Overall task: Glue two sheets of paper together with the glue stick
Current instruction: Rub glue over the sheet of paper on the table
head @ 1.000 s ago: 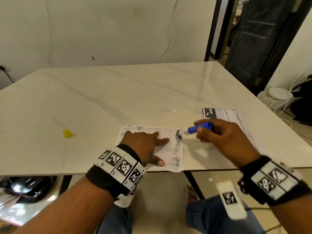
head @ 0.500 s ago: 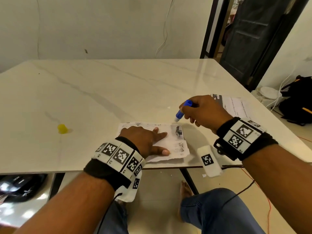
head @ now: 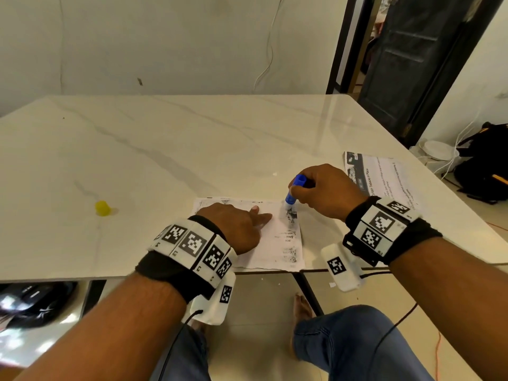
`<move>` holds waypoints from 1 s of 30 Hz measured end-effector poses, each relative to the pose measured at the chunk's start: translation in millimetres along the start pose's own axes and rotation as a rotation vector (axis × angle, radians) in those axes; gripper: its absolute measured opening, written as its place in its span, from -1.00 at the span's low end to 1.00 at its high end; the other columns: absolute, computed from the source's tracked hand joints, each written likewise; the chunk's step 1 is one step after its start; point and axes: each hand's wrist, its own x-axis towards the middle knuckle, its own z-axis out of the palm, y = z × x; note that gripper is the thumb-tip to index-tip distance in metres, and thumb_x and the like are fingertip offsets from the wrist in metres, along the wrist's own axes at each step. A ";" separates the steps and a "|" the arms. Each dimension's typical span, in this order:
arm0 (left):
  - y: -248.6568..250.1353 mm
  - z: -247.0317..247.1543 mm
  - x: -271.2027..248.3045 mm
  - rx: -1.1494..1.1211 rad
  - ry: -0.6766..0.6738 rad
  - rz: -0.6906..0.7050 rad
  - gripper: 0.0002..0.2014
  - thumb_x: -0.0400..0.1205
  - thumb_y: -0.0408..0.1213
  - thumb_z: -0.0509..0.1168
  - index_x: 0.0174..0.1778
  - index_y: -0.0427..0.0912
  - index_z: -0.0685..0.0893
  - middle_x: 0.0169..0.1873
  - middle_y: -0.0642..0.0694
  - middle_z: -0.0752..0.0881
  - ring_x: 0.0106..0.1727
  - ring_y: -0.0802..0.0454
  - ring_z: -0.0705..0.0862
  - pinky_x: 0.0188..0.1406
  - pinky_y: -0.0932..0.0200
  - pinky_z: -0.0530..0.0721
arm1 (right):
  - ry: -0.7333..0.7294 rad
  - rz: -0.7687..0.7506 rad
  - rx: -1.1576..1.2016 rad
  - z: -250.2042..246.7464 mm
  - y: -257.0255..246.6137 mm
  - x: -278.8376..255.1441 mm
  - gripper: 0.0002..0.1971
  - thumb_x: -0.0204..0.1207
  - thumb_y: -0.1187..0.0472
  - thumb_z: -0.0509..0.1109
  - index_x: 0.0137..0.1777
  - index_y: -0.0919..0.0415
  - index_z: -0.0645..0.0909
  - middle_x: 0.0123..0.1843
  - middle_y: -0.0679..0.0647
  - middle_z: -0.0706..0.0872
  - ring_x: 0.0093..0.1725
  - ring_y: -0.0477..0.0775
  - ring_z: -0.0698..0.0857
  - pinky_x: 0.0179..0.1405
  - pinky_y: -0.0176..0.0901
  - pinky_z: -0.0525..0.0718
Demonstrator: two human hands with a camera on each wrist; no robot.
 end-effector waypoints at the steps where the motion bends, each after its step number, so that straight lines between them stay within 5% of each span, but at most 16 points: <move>1: -1.1 0.7 1.1 0.022 0.009 0.003 -0.45 0.76 0.00 -0.05 0.68 0.45 0.01 0.72 0.27 0.10 0.63 -0.12 0.40 0.53 -0.06 0.46 | 0.006 0.000 -0.008 -1.2 1.2 -0.7 -0.80 0.53 0.14 0.42 -0.01 0.22 0.79 -0.11 0.19 0.83 -0.06 0.22 0.77 0.00 0.08 0.71; 11: 2.1 4.5 2.7 0.091 0.065 0.001 -0.45 0.78 -0.07 0.00 0.67 0.45 0.04 0.71 0.28 0.17 0.56 -0.13 0.48 0.44 -0.09 0.56 | -0.059 -0.072 -0.116 -6.3 -1.0 -11.3 -0.74 0.53 0.04 0.43 -0.07 0.25 0.78 -0.20 0.20 0.78 -0.35 -0.01 0.56 -0.31 -0.14 0.53; 14: 4.3 4.9 1.4 0.120 0.077 0.005 -0.46 0.79 -0.08 -0.01 0.68 0.42 0.04 0.71 0.29 0.14 0.57 -0.12 0.47 0.46 -0.10 0.55 | 0.005 -0.095 -0.059 -7.6 -2.9 -11.7 -0.82 0.54 0.07 0.42 -0.04 0.13 0.80 -0.22 0.03 0.78 -0.33 -0.08 0.60 -0.29 -0.23 0.55; 18: 5.8 5.7 1.4 0.138 0.084 -0.002 -0.46 0.80 -0.07 -0.02 0.68 0.41 0.03 0.71 0.28 0.15 0.53 -0.13 0.51 0.42 -0.11 0.59 | -0.021 -0.109 -0.109 -2.4 -1.1 -15.7 -0.77 0.55 0.04 0.41 -0.02 0.17 0.79 -0.15 0.10 0.81 -0.17 0.09 0.71 -0.16 -0.06 0.65; 25: 4.5 7.1 1.8 0.144 0.096 -0.001 -0.46 0.80 -0.10 -0.04 0.67 0.44 0.03 0.71 0.30 0.14 0.57 -0.17 0.48 0.41 -0.15 0.59 | -0.105 -0.098 -0.152 -6.5 -1.3 -28.3 -0.69 0.52 0.01 0.42 -0.12 0.29 0.77 -0.31 0.21 0.73 -0.41 0.00 0.51 -0.36 -0.13 0.49; 28: 6.0 6.2 1.2 0.146 0.095 -0.005 -0.47 0.80 -0.10 -0.05 0.67 0.43 0.03 0.71 0.28 0.15 0.57 -0.16 0.48 0.42 -0.14 0.58 | -0.026 -0.111 -0.062 -10.9 -3.8 -24.4 -0.75 0.52 0.04 0.43 -0.10 0.23 0.79 -0.29 0.13 0.77 -0.35 0.11 0.63 -0.28 -0.05 0.62; 30: 7.0 5.7 1.0 0.151 0.085 -0.008 -0.46 0.80 -0.10 -0.04 0.68 0.42 0.01 0.71 0.27 0.15 0.58 -0.17 0.47 0.43 -0.14 0.58 | 0.030 -0.124 -0.030 -10.1 -5.2 -18.1 -0.80 0.54 0.05 0.43 -0.06 0.14 0.82 -0.27 0.08 0.78 -0.34 0.01 0.63 -0.26 -0.12 0.60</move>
